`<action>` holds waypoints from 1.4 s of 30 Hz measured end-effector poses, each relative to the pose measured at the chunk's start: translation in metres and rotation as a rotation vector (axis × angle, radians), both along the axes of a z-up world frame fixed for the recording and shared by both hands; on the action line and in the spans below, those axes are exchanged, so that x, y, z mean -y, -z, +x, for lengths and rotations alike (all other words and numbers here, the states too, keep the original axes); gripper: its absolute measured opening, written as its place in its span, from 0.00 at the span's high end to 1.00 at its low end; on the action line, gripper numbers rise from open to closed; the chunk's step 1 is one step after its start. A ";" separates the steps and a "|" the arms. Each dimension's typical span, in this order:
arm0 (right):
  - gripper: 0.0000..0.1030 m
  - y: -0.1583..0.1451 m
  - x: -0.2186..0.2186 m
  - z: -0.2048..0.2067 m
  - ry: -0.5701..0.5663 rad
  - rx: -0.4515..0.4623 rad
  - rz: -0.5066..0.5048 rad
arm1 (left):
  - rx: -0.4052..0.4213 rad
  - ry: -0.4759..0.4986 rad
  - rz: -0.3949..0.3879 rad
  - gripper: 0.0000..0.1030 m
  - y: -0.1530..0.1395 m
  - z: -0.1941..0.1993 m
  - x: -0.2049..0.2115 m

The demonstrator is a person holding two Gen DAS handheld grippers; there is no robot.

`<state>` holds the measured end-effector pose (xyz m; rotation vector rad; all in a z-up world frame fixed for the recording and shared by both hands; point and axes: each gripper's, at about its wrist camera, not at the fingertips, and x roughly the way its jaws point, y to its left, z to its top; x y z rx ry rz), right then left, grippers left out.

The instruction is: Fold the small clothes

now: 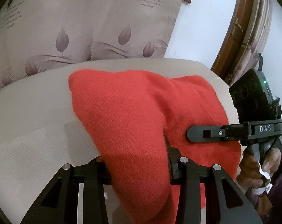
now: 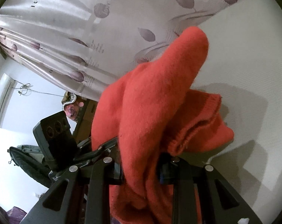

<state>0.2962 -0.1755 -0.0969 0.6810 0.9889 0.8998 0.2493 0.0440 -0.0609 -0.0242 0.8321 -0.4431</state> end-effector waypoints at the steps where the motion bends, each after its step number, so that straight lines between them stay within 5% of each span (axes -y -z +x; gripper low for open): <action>1: 0.76 0.002 -0.003 -0.004 -0.001 -0.005 -0.006 | -0.002 -0.001 -0.001 0.62 0.002 -0.003 -0.002; 20: 0.76 0.031 -0.025 -0.014 0.000 -0.052 -0.102 | -0.027 -0.049 -0.027 0.61 0.044 -0.025 -0.019; 25: 0.76 0.046 -0.023 -0.014 0.019 -0.065 -0.101 | 0.006 -0.092 -0.032 0.49 0.053 -0.029 -0.022; 30: 0.68 0.049 -0.020 -0.017 0.038 -0.043 -0.140 | 0.056 -0.152 -0.021 0.27 0.058 -0.035 -0.025; 34: 0.65 0.031 -0.021 -0.032 0.090 0.070 -0.246 | 0.161 -0.227 0.037 0.17 0.048 -0.050 -0.027; 40: 0.61 -0.015 -0.031 -0.089 0.228 0.381 -0.501 | 0.347 -0.315 0.085 0.04 0.019 -0.084 -0.023; 42: 0.44 -0.025 -0.031 -0.106 0.268 0.447 -0.545 | 0.386 -0.328 0.090 0.02 0.010 -0.093 -0.021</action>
